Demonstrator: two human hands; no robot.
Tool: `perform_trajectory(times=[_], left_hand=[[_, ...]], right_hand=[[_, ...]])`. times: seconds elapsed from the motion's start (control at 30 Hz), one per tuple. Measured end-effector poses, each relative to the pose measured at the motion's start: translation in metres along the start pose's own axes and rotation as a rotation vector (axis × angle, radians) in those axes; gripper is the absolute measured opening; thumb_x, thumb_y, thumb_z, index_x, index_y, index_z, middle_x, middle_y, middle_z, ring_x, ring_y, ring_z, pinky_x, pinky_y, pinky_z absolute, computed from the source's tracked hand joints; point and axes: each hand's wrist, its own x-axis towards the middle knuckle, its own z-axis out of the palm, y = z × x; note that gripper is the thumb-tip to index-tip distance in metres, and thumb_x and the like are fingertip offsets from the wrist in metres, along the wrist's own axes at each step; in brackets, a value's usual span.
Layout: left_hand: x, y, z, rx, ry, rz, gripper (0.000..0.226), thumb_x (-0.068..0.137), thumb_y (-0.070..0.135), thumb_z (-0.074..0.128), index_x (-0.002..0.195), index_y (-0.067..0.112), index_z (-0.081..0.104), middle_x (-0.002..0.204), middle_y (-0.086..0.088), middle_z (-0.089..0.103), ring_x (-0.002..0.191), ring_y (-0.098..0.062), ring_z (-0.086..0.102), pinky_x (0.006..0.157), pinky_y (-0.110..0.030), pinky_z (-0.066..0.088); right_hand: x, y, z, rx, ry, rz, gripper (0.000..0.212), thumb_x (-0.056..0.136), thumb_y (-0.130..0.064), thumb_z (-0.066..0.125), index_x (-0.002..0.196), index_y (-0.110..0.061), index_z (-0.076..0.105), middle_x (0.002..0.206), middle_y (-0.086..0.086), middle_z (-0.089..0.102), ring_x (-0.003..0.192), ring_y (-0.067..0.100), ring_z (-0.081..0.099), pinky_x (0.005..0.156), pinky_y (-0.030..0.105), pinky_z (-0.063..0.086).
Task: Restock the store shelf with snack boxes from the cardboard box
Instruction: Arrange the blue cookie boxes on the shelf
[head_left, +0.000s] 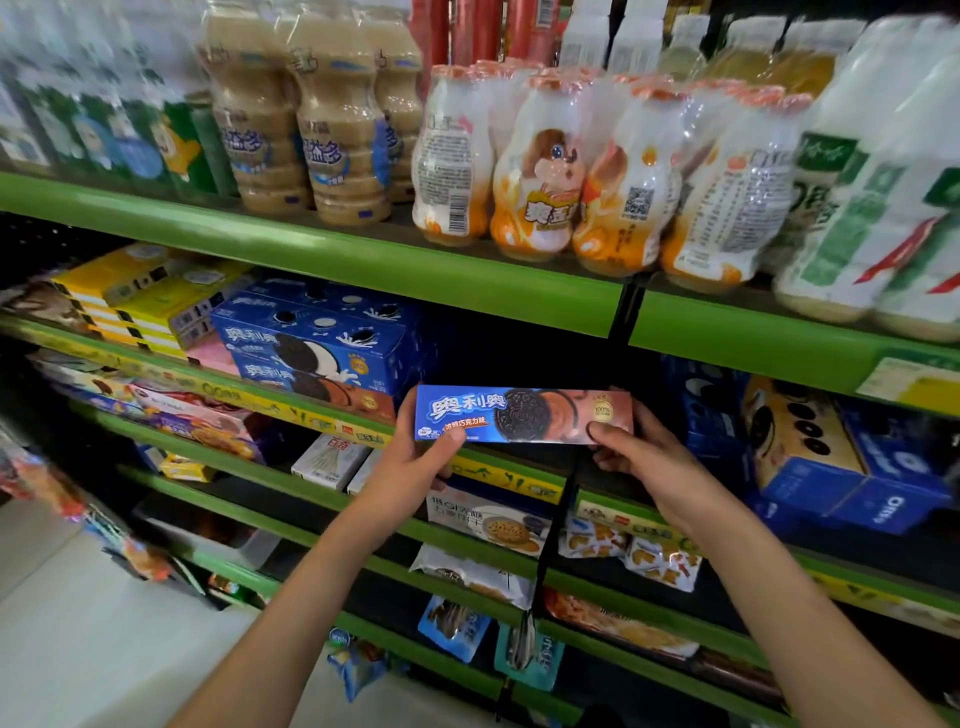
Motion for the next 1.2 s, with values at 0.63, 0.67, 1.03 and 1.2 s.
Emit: perform_trajectory(times=[0.63, 0.67, 1.03, 1.2], left_hand=[[-0.006, 0.004, 0.001, -0.016, 0.002, -0.016, 0.074, 0.088, 0.059, 0.061, 0.147, 0.048, 0.019, 0.092, 0.018, 0.064, 0.082, -0.004, 0.066, 0.074, -0.027, 0.058], [-0.006, 0.005, 0.0, -0.013, 0.005, -0.02, 0.075, 0.088, 0.057, 0.062, 0.149, 0.045, 0.019, 0.092, 0.018, 0.064, 0.081, -0.002, 0.066, 0.074, -0.025, 0.058], [-0.009, 0.014, 0.001, -0.015, 0.001, -0.038, 0.068, 0.081, 0.06, 0.062, 0.136, 0.054, 0.022, 0.106, 0.012, 0.063, 0.077, 0.004, 0.065, 0.067, -0.015, 0.053], [-0.009, 0.014, 0.0, 0.004, 0.016, -0.031, 0.068, 0.083, 0.06, 0.063, 0.139, 0.051, 0.026, 0.097, 0.023, 0.065, 0.075, 0.002, 0.065, 0.066, -0.016, 0.053]], right_hand=[[-0.006, -0.004, 0.0, 0.08, -0.024, 0.011, 0.025, 0.086, -0.022, 0.069, 0.11, -0.018, 0.063, 0.089, 0.003, 0.068, 0.079, 0.011, 0.065, 0.073, 0.024, 0.052], [-0.006, -0.005, 0.0, 0.084, -0.026, 0.008, 0.025, 0.086, -0.023, 0.069, 0.11, -0.02, 0.063, 0.09, 0.003, 0.068, 0.079, 0.011, 0.065, 0.073, 0.024, 0.053], [-0.009, -0.007, 0.0, 0.079, -0.045, -0.003, 0.025, 0.087, -0.023, 0.068, 0.11, -0.019, 0.061, 0.089, 0.003, 0.067, 0.078, 0.011, 0.063, 0.07, 0.022, 0.051], [-0.011, -0.009, 0.0, 0.057, -0.05, -0.004, 0.046, 0.072, -0.039, 0.072, 0.114, -0.021, 0.062, 0.091, 0.001, 0.069, 0.08, 0.01, 0.065, 0.069, 0.021, 0.051]])
